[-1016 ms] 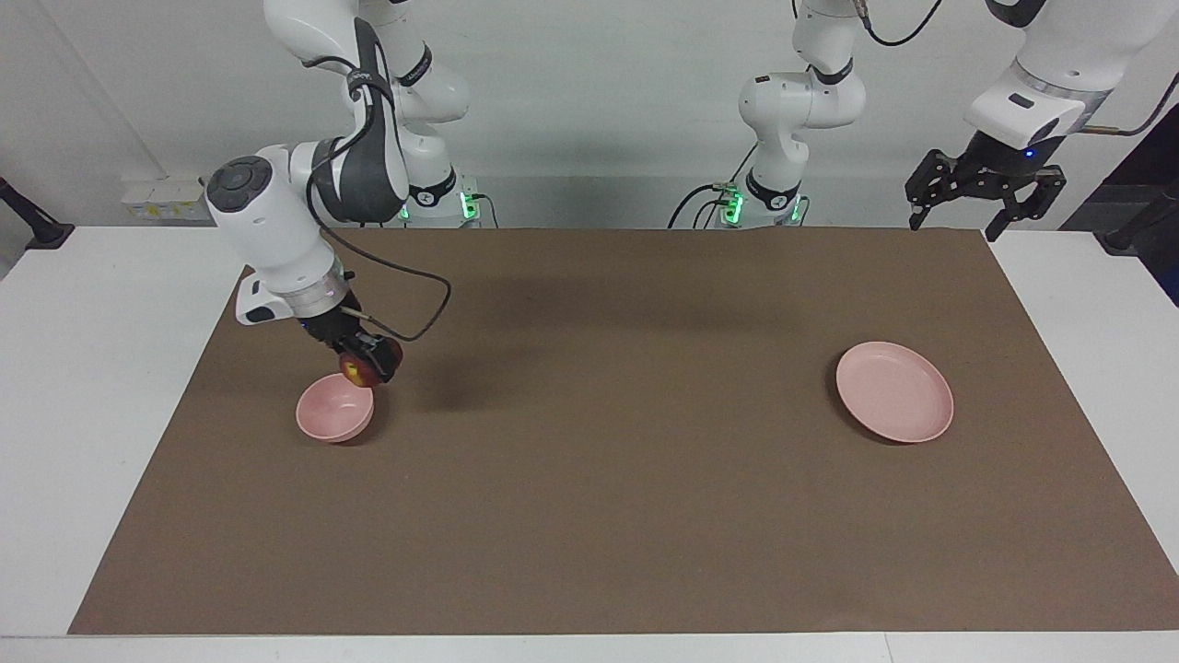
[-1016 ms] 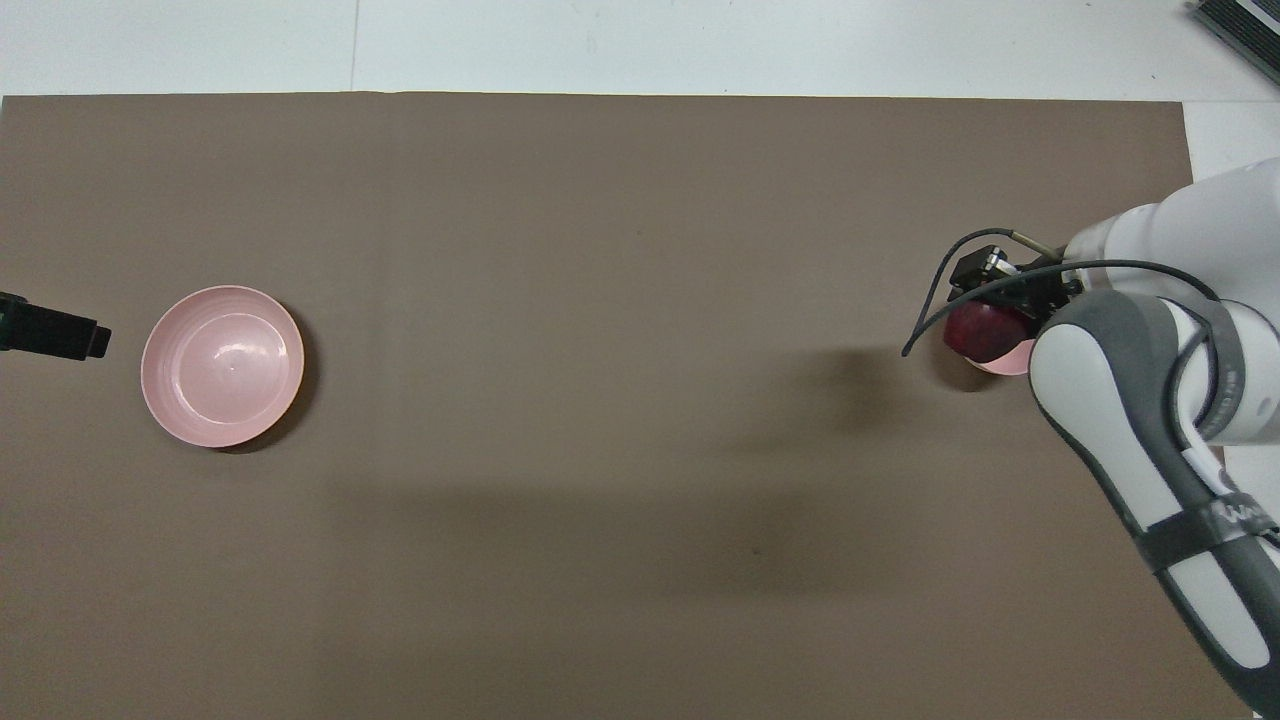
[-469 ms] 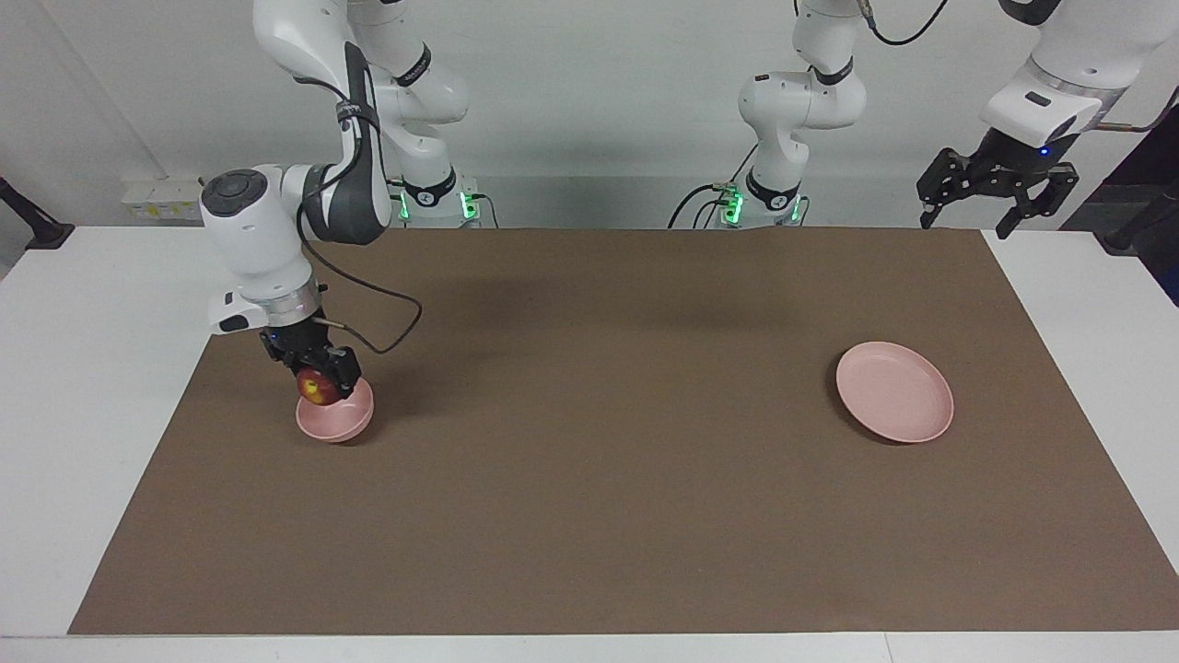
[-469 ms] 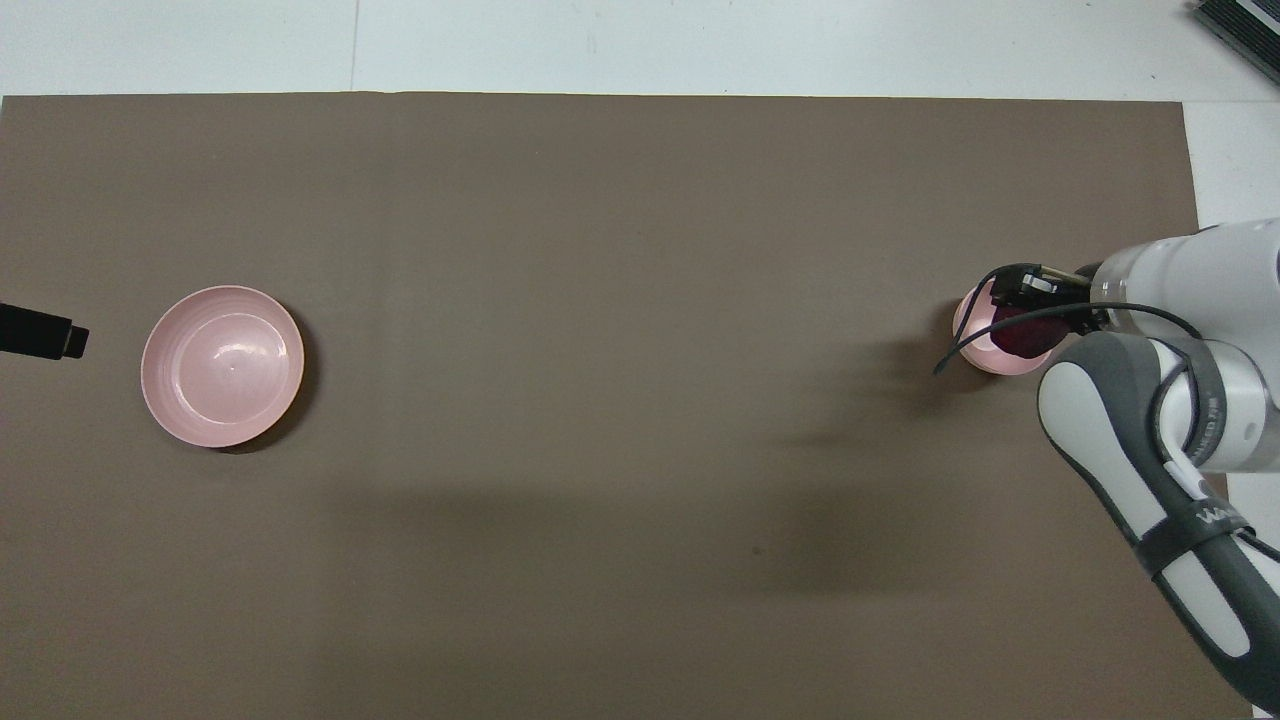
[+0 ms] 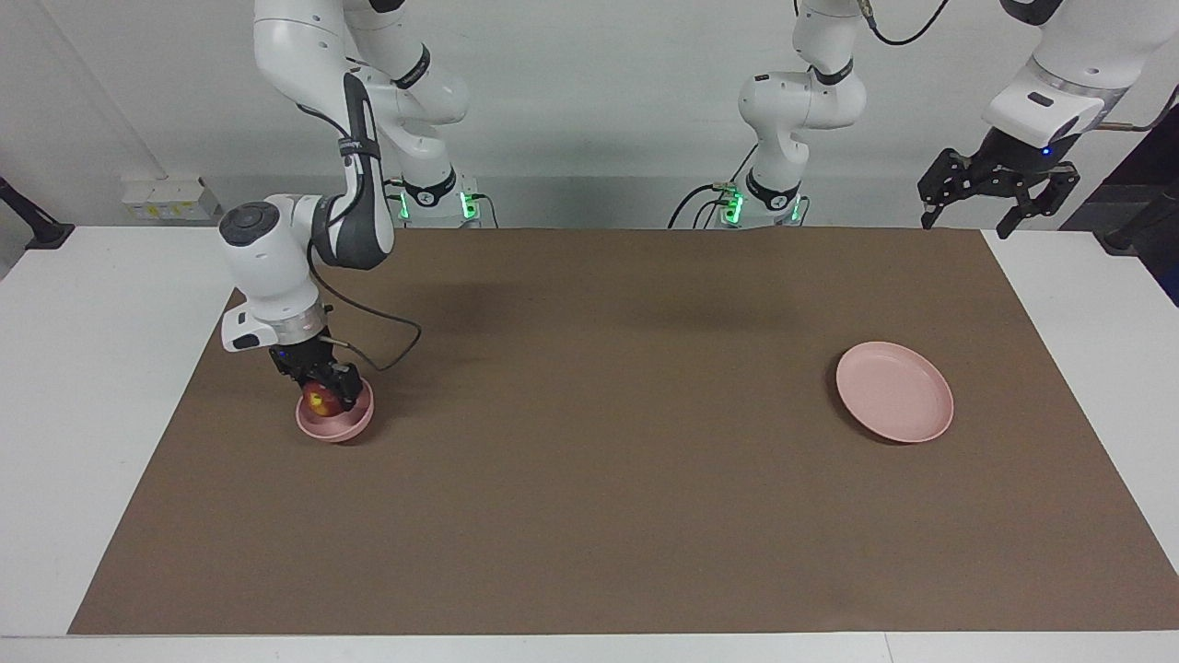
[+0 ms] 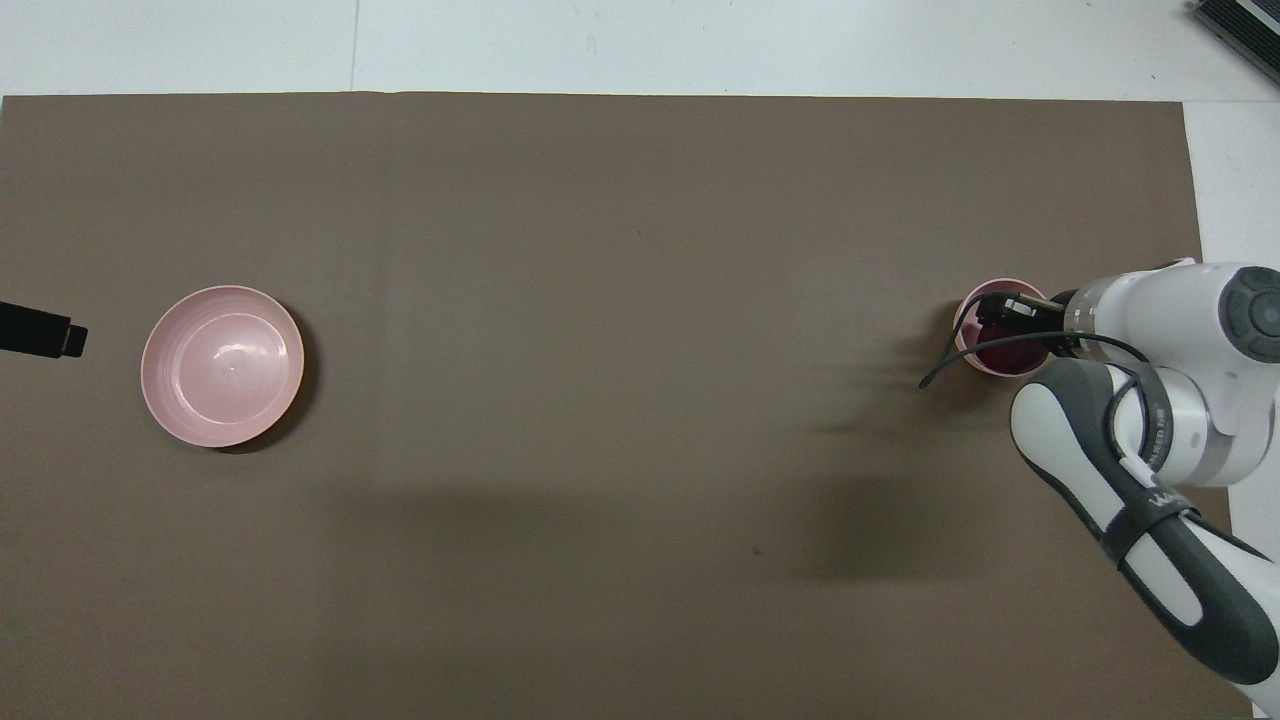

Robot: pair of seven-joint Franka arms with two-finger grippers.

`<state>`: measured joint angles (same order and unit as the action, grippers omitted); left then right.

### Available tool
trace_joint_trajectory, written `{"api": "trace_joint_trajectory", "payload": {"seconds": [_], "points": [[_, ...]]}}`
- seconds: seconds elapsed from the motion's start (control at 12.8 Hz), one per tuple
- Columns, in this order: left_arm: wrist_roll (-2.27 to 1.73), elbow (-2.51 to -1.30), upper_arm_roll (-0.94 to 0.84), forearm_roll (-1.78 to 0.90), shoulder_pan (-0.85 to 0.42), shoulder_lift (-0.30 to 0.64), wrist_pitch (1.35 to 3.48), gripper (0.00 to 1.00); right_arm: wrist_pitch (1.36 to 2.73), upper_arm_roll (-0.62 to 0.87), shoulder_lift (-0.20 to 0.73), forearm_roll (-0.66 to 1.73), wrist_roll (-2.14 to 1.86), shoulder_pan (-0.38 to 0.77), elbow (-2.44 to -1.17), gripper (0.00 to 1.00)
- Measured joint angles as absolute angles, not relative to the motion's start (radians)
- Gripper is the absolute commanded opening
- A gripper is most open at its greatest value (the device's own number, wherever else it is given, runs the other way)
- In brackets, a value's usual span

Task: Move apple from plate to bowl
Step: 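Lower the apple into the small pink cup with the right gripper, then open the right gripper and draw it back from the cup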

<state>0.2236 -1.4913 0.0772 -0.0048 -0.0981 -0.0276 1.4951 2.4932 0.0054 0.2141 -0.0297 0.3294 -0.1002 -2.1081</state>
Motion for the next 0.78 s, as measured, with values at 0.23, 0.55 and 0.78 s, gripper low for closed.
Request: {"api": "trace_joint_trajectory", "payload": {"seconds": [0.23,0.55,0.78], "points": [[0.224,-1.491,0.077,-0.005,-0.098,-0.028,1.495,1.0,2.477,0.006,0.218,-0.03,0.329,-0.099,-2.084,1.0],[0.224,-1.491,0.075,-0.005,-0.099,-0.028,1.495,1.0,2.202,0.011,0.196,-0.031,0.246,-0.098,-1.927,1.0],[0.224,-1.491,0.076,-0.005,-0.099,-0.028,1.495,1.0,1.984,0.016,0.172,-0.03,0.16,-0.097,-1.82,1.0]]}}
